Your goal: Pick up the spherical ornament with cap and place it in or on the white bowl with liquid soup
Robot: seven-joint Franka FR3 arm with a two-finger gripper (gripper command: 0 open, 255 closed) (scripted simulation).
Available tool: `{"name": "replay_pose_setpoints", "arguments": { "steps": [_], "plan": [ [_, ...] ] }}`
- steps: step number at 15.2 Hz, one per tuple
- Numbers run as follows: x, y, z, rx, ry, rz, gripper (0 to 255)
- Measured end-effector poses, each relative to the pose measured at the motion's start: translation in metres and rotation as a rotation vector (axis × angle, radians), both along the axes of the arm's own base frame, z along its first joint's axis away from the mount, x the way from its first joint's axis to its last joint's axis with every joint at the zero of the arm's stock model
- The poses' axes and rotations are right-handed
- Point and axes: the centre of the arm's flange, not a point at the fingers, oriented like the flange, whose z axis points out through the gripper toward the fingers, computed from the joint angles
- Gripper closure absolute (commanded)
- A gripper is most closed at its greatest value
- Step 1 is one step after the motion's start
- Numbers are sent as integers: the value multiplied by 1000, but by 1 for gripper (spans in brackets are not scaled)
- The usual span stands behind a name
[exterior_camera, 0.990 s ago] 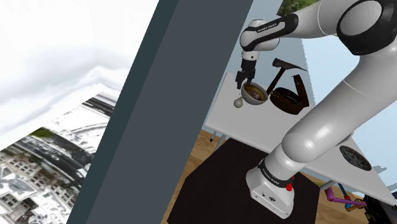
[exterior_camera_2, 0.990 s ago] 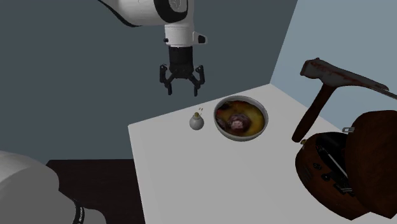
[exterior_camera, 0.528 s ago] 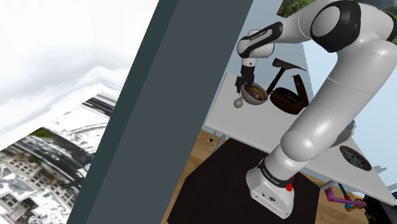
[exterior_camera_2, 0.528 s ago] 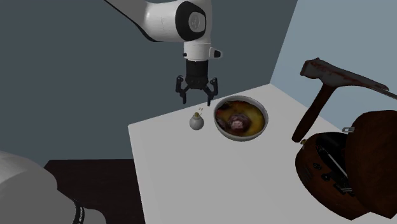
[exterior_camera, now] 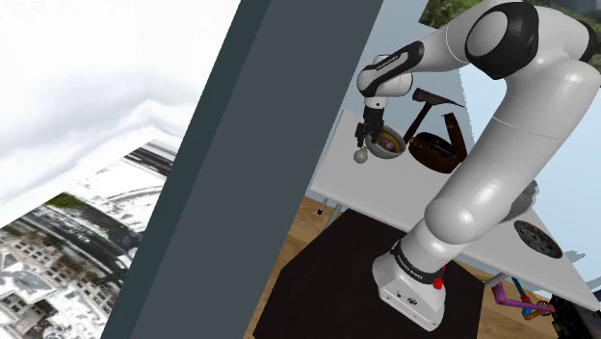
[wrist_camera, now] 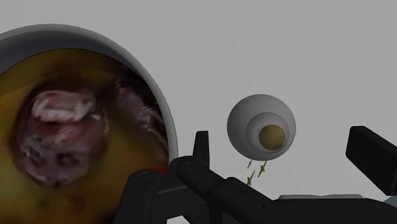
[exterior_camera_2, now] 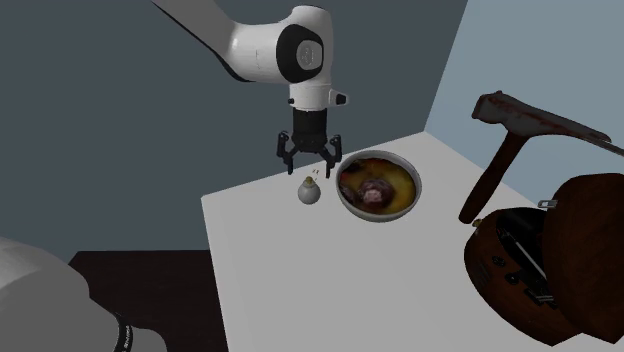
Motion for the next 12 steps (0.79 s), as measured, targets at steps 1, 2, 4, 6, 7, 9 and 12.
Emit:
{"name": "replay_pose_setpoints", "arguments": {
  "steps": [1, 2, 4, 6, 7, 9, 12],
  "plan": [
    [0, 0, 0, 0, 0, 0, 0],
    [0, 0, 0, 0, 0, 0, 0],
    [0, 0, 0, 0, 0, 0, 255],
    [0, 0, 0, 0, 0, 0, 255],
    [0, 0, 0, 0, 0, 0, 255],
    [0, 0, 0, 0, 0, 0, 255],
    [0, 0, 0, 0, 0, 0, 255]
  ]
}}
